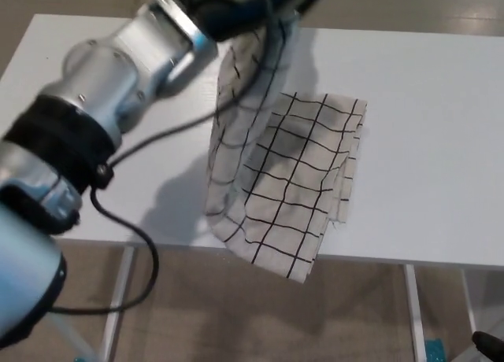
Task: Use the left hand to fold a white towel with checkered patterns in half.
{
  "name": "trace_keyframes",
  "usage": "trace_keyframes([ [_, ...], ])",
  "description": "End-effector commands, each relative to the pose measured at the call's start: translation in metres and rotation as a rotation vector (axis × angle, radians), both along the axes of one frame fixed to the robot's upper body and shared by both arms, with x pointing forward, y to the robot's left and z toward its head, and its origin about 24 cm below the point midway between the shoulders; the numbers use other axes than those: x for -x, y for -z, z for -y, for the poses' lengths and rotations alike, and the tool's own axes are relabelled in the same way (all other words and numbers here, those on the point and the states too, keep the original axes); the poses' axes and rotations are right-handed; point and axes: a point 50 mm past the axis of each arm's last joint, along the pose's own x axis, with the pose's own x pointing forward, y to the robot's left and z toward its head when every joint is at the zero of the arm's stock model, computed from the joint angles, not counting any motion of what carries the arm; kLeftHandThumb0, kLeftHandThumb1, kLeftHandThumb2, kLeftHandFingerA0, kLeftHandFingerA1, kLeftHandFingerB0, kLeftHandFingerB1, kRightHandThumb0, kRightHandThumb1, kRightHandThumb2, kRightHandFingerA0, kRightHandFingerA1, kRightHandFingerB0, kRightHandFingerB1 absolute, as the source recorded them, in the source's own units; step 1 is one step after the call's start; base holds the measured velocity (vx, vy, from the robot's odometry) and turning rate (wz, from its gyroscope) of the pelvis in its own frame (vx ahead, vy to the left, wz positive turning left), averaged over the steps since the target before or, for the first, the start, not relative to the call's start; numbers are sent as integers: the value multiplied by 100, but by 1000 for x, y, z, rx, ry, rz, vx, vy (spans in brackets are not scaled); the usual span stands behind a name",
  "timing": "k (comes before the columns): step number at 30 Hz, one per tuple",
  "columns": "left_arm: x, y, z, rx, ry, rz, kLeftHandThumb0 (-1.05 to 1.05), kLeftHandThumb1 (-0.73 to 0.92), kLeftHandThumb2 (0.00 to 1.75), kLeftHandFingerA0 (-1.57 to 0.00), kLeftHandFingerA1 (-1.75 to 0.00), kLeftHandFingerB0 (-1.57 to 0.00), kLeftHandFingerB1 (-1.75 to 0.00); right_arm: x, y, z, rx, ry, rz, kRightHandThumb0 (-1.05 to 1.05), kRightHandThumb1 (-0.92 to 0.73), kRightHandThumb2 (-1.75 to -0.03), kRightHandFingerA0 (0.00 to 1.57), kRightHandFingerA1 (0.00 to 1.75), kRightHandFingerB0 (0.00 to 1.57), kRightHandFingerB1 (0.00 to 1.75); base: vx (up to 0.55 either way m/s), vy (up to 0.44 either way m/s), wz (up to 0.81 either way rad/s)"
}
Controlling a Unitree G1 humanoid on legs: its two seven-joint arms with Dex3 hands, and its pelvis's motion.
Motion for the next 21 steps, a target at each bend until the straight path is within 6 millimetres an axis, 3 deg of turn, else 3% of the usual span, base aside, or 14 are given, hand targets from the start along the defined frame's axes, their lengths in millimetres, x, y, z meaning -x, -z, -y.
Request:
trace_keyframes([
  [1, 15, 60, 5, -192, 66, -122, -22, 54, 57, -91, -174, -79, -162, 2, 1, 0, -7, -2, -2, -49, -58, -58, 55, 63, 63, 55, 0, 0, 0],
  [8, 21, 96, -5, -295, 59, -251, -22, 58, 57, -90, -175, -75, -168, -3, 0, 0, 19, -16, 2, -49, -57, -58, 55, 66, 64, 55, 0, 0, 0],
  [18, 22, 121, -16, -409, -14, -354, -22, 58, 56, -85, -175, -73, -170, -4, -1, 1, 13, -27, 12, -50, -56, -58, 57, 68, 63, 55, 0, 0, 0],
  [19, 23, 126, -18, -418, -48, -423, -39, 41, 78, -112, -140, -91, -123, -3, -1, 1, 7, -27, 9, -50, -56, -58, 57, 67, 64, 55, 0, 0, 0],
  [20, 23, 127, -19, -412, -63, -471, -41, 52, 58, -74, -154, -90, -89, -3, 0, 1, 4, -27, 7, -50, -57, -57, 56, 67, 64, 55, 0, 0, 0],
  [21, 23, 127, -19, -407, -67, -489, -41, 52, 58, -74, -154, -90, -89, -3, -1, 1, 5, -27, 6, -50, -57, -57, 56, 67, 64, 55, 0, 0, 0],
])
